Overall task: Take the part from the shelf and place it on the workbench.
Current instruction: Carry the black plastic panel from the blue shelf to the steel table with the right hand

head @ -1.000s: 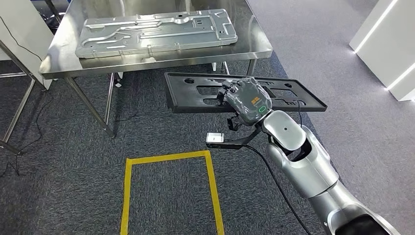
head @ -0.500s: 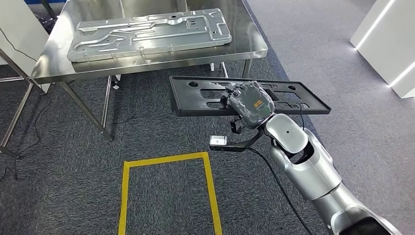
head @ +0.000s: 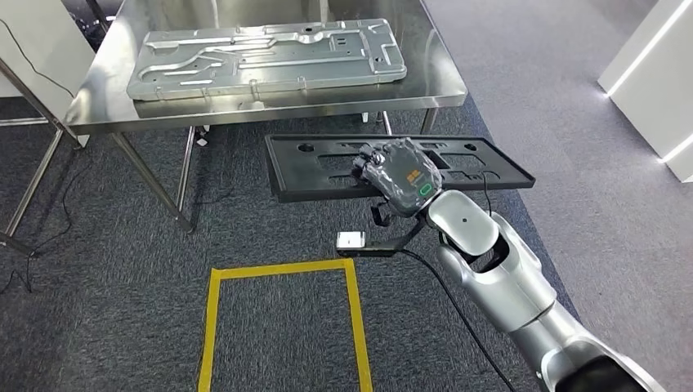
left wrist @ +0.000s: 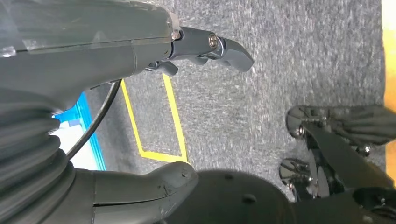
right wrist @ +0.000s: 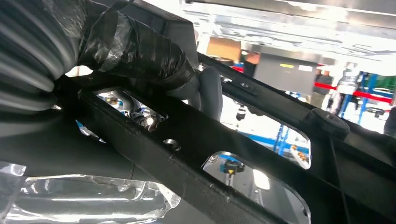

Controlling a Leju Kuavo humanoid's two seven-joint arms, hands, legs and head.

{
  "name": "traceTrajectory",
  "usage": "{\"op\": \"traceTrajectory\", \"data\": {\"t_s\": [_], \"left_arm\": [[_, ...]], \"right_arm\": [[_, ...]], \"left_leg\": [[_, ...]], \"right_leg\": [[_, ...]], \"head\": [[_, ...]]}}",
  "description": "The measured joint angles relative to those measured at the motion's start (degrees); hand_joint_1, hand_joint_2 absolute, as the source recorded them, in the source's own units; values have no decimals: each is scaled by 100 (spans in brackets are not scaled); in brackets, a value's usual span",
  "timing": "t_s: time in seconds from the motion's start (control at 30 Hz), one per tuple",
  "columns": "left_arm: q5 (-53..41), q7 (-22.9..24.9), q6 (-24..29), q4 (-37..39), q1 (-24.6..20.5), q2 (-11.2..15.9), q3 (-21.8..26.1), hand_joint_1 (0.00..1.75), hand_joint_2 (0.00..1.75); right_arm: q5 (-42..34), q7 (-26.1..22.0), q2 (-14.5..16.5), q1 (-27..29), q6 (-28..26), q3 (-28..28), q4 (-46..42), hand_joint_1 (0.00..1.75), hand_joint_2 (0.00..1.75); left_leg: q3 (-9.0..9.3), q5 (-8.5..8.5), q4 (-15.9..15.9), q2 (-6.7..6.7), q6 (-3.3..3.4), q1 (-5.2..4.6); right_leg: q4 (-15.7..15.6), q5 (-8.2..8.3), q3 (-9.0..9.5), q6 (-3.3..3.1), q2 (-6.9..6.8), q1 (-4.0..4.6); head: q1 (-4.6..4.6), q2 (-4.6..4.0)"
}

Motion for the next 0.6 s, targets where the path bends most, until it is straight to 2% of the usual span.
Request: {"op": "traceTrajectory", "data": {"t_s": [0.07,0.1,0.13,0.17,0.2,0.27,0.3,0.33,0.4,0.5,0.53,0.6], "left_arm": [[12,-1,-2,-1,-10,-1,1,0,175],[19,0,-3,-2,-18,0,2,0,175],[28,0,-4,-3,-24,1,2,0,175],[42,1,-5,-4,-24,2,3,0,175],[54,1,-9,-4,-19,2,4,0,175],[75,1,-19,-4,-6,2,8,0,175],[86,0,-28,-4,-7,3,10,0,175],[99,-1,-38,-4,-10,5,14,0,175],[122,-2,-57,-4,-21,13,22,0,175],[132,-1,-68,-11,-18,49,32,0,175],[133,0,-72,-13,-15,63,37,0,175],[141,-1,-80,-13,-12,80,46,0,175]], "right_arm": [[-5,-4,56,-69,6,39,42,175,175],[-5,-7,88,-93,15,66,67,175,175],[-5,-9,121,-107,29,97,96,175,175],[-5,-10,155,-113,49,131,126,175,175],[-4,-10,196,-119,72,166,158,175,175],[4,-3,284,-159,112,228,213,175,175],[13,4,337,-200,136,263,249,175,175],[25,11,400,-251,161,302,286,175,175],[41,26,533,-339,198,379,368,175,175],[46,64,701,-411,196,444,469,175,175],[46,80,752,-439,193,467,503,175,175],[50,103,839,-481,189,520,567,175,175]], "left_leg": [[76,-20,-48,-9,47,14],[99,-42,-47,-16,68,11],[122,-68,-42,-29,79,9],[154,-100,-36,-49,80,8],[195,-136,-27,-70,74,8],[289,-225,-8,-107,46,9],[320,-268,6,-116,19,-2],[334,-301,12,-122,-9,-9],[342,-338,4,-120,-72,-21],[335,-437,111,-91,-172,-10],[230,-536,332,-74,-208,-3],[-186,-799,1060,-42,-267,16]], "right_leg": [[566,-246,-302,31,33,-7],[957,-383,-542,41,40,-9],[1285,-455,-765,50,44,-10],[1437,-407,-911,54,46,-12],[1374,-241,-948,51,47,-14],[705,281,-732,14,55,-14],[354,454,-589,-16,64,-2],[103,538,-487,-52,74,9],[-55,493,-421,-119,90,37],[-131,437,-326,-224,85,5],[-156,417,-275,-258,77,-10],[-170,357,-196,-301,65,-10]], "head": [[1,0],[0,0],[0,0],[0,0],[0,0],[0,0],[1,0],[-1,0],[-1,0],[-3,0],[-3,0],[-4,0]]}}
